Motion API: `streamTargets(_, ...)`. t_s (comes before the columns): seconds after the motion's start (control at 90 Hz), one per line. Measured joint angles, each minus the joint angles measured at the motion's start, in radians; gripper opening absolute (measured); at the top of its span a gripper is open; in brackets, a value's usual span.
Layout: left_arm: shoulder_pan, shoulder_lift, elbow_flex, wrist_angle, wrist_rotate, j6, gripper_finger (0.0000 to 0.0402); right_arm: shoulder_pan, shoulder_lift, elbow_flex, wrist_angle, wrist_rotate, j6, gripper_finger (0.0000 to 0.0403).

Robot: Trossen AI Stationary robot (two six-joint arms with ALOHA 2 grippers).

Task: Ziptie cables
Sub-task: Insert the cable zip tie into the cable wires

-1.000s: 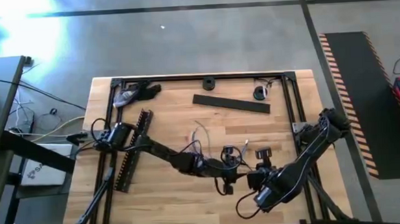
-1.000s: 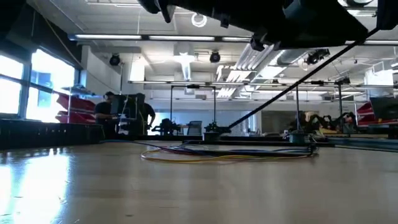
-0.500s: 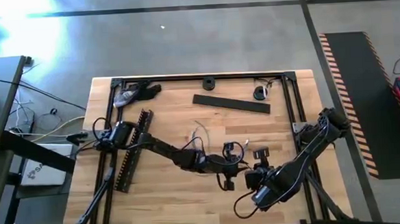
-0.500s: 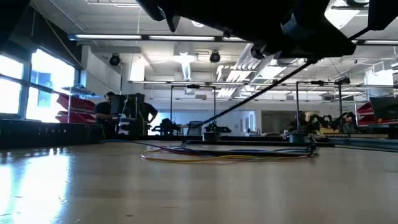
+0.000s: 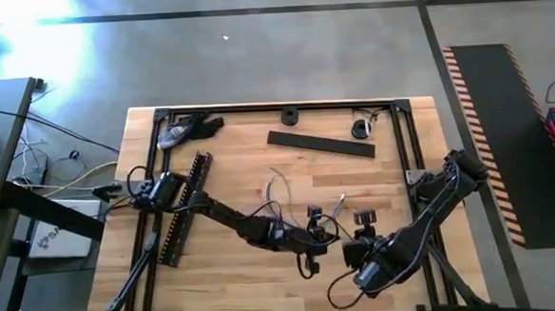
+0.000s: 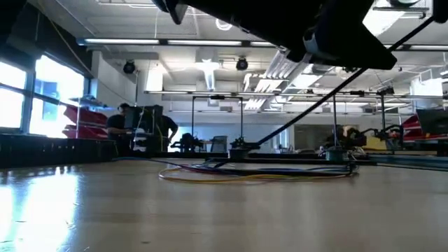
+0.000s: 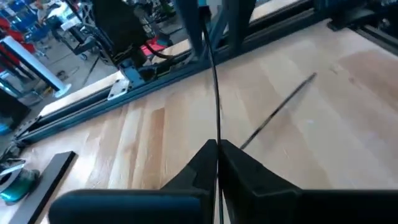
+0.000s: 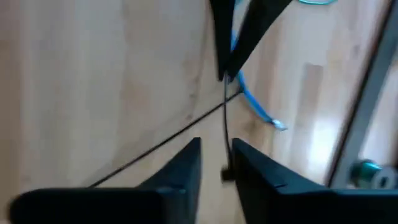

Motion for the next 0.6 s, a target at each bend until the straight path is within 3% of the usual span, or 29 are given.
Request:
streamTargets(0.122, -0.004, 0.0, 0.0, 0.001, -0.011, 0.037, 0.0, 0.081, -0.021, 0.0, -0.027, 0.061, 0.081, 0.0182)
streamTargets(0.244, -0.012, 0.0, 0.0, 0.006, -0.011, 0.063, 0.0, 0.16, -0.021, 0.0, -0.082, 0.218, 0.217, 0.0219)
streamTargets(0.4, -0.024, 0.0, 0.0, 0.031, 0.0, 0.1, 0.0, 0.205, -0.02, 0.0, -0.06, 0.355, 0.247, 0.0219)
streamTargets(0.6, -0.037, 0.0, 0.0, 0.047, 0.004, 0.127, 0.0, 0.189, -0.013, 0.0, 0.027, 0.362, 0.067, 0.0191)
